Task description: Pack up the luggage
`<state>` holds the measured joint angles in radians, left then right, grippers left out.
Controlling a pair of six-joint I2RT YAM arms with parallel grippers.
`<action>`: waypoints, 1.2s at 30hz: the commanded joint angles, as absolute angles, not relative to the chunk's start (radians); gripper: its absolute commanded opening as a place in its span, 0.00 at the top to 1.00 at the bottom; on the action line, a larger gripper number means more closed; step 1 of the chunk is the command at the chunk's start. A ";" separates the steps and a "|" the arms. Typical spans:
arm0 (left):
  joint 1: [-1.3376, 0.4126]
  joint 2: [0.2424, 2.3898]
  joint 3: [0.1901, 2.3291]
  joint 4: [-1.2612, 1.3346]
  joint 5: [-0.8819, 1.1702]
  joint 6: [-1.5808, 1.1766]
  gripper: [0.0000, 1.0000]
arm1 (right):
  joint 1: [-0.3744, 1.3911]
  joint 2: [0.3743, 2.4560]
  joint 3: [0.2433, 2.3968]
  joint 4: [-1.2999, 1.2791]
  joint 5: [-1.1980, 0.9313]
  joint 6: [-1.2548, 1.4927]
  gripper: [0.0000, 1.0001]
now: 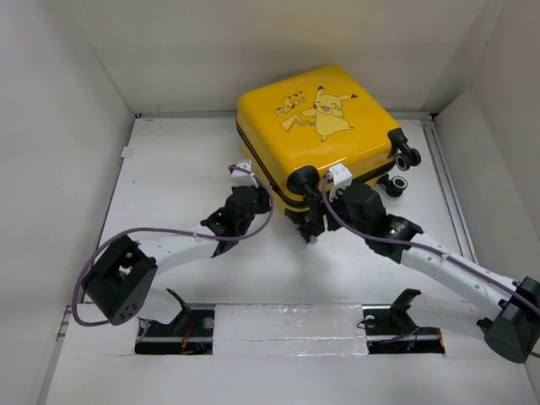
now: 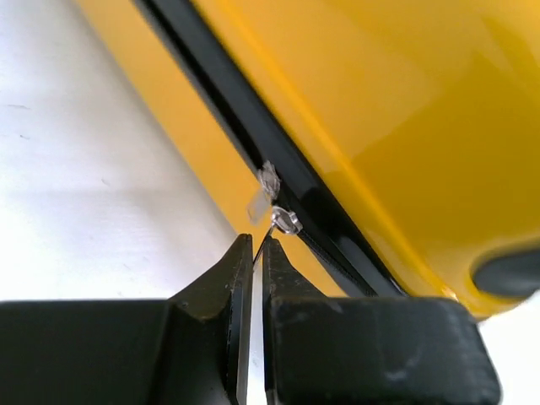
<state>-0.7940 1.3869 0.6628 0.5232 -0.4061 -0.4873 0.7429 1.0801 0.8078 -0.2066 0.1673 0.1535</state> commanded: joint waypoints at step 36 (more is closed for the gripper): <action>-0.546 0.341 0.463 0.064 -0.322 -0.824 0.01 | 0.922 1.420 1.251 -0.146 0.015 0.216 0.01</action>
<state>-0.5419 0.3511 0.4603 0.0380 -0.3622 -0.8188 0.9089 1.3422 1.1477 -0.2150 0.0566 0.2005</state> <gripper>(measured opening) 0.990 0.990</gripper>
